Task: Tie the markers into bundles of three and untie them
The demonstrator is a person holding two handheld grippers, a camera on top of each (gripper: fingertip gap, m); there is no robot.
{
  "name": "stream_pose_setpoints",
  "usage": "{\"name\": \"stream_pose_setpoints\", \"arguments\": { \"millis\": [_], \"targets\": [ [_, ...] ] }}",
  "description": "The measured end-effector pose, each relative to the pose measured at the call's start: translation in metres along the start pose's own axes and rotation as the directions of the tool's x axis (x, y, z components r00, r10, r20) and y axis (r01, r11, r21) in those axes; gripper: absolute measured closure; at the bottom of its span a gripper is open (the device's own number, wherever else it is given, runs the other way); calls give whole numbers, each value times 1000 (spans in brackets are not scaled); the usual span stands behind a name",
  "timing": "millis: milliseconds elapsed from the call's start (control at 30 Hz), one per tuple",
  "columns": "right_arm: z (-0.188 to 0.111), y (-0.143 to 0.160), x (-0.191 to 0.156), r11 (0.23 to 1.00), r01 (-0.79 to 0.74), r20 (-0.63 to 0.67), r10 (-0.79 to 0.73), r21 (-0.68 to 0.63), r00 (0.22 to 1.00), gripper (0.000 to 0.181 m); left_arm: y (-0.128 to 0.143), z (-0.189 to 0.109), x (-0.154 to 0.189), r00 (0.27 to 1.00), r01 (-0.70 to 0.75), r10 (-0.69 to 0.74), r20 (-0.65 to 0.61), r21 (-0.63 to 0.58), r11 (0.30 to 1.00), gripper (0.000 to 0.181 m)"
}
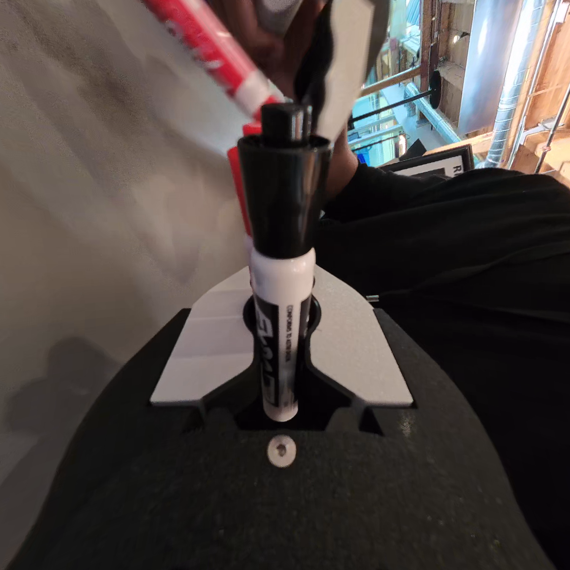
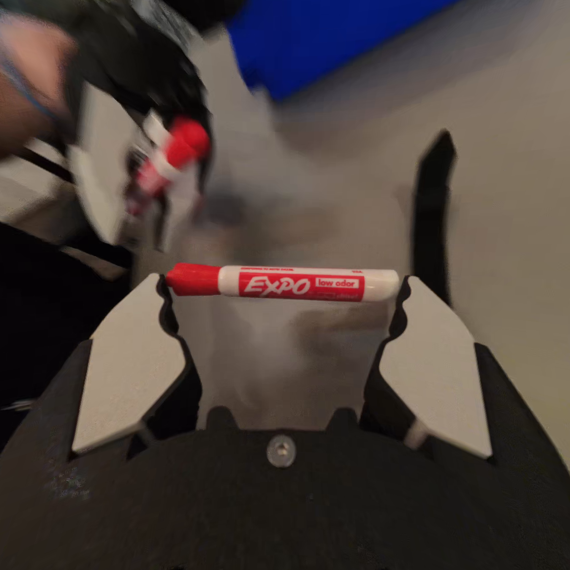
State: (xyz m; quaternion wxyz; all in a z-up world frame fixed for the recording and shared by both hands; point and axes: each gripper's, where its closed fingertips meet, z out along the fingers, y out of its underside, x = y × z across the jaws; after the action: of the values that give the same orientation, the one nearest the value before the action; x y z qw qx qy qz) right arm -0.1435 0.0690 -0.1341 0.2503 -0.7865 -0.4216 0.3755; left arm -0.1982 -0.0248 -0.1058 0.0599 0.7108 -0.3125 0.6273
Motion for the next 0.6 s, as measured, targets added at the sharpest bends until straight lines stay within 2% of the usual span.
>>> {"name": "stream_pose_setpoints", "arguments": {
  "millis": [133, 200, 267, 333, 367, 433, 467, 500, 533, 600],
  "targets": [
    [4, 44, 38, 979, 36, -313, -99, -199, 945, 48, -5, 6, -2, 1000, -12, 12, 14, -37, 999, 155],
    [7, 51, 31, 979, 34, -318, -98, -202, 943, 70, -5, 9, -2, 1000, -14, 15, 13, -52, 999, 155],
    [6, 52, 22, 978, 51, -298, -111, -202, 948, 54, -4, 12, -2, 1000, -16, 17, 16, -58, 998, 155],
    [-10, 53, 18, 930, 206, -269, -291, -304, 918, 58, -2, 13, -2, 1000, -10, 11, 10, -60, 998, 156],
    [-22, 52, 19, 876, 317, -251, -420, -364, 872, 62, -1, 14, -2, 1000, -10, 11, 8, -63, 998, 156],
    [-43, 51, 13, 693, 555, -103, -663, -461, 742, 89, 4, 17, -2, 1000, -13, 14, 6, -74, 997, 155],
    [-46, 48, 7, 605, 657, -26, -744, -449, 668, 106, 6, 18, -3, 1000, -15, 15, 5, -76, 997, 155],
    [-43, 49, -4, 531, 743, 73, -792, -407, 606, 119, 8, 18, -3, 1000, -13, 14, 4, -77, 997, 155],
    [-39, 54, -14, 480, 804, 169, -812, -351, 559, 123, 9, 19, -4, 1000, -10, 10, 4, -77, 997, 155],
    [-33, 72, -15, 398, 836, 321, -791, -377, 521, 126, 12, 20, -5, 1000, -8, 8, 4, -77, 997, 155]
  ]
}}
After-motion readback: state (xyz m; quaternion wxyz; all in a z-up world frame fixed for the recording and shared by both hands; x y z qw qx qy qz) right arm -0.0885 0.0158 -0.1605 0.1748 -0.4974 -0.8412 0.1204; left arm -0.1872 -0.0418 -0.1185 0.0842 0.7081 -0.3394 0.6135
